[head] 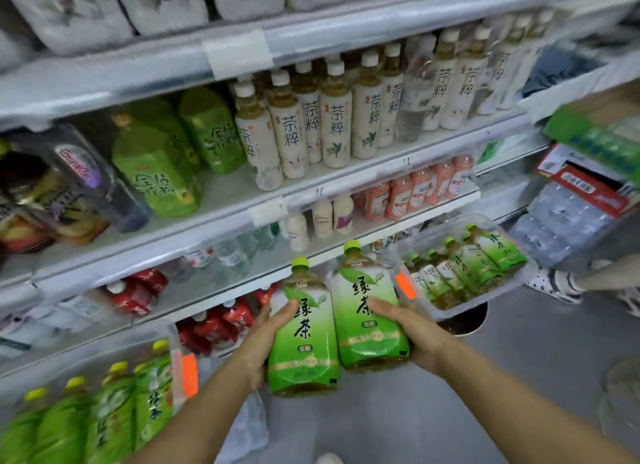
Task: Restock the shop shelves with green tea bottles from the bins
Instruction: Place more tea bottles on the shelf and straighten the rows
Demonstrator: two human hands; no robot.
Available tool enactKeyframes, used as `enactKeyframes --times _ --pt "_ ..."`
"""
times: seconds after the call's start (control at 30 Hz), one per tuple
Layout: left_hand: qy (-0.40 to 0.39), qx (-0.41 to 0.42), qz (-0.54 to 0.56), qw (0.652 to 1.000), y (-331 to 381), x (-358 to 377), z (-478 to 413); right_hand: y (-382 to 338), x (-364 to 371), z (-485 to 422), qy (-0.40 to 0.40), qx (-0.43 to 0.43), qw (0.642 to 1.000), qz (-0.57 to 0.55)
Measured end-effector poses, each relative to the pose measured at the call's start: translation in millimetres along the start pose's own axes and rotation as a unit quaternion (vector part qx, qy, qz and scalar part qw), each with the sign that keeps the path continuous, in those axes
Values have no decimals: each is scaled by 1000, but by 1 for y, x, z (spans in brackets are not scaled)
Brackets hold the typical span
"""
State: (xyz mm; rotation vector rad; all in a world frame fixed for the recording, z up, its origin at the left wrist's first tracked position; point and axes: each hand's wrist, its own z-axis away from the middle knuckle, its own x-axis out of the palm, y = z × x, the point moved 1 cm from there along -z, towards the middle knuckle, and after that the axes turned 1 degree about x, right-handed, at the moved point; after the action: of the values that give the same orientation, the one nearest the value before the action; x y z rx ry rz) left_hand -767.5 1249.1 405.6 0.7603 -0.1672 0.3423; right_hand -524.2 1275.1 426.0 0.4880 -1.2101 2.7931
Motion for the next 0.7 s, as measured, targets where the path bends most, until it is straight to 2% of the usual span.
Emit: enactKeyframes --times 0.1,0.2,0.5,0.7 --pt "-10 27 22 999 -3 -20 29 6 23 22 -23 -16 999 26" --pt "-21 89 13 996 -1 -41 63 14 48 45 -18 -39 998 56" --pt "-3 222 8 975 10 -101 197 54 147 146 6 -157 987 39" --pt "-10 298 5 955 53 -142 283 35 224 201 -39 -219 972 79"
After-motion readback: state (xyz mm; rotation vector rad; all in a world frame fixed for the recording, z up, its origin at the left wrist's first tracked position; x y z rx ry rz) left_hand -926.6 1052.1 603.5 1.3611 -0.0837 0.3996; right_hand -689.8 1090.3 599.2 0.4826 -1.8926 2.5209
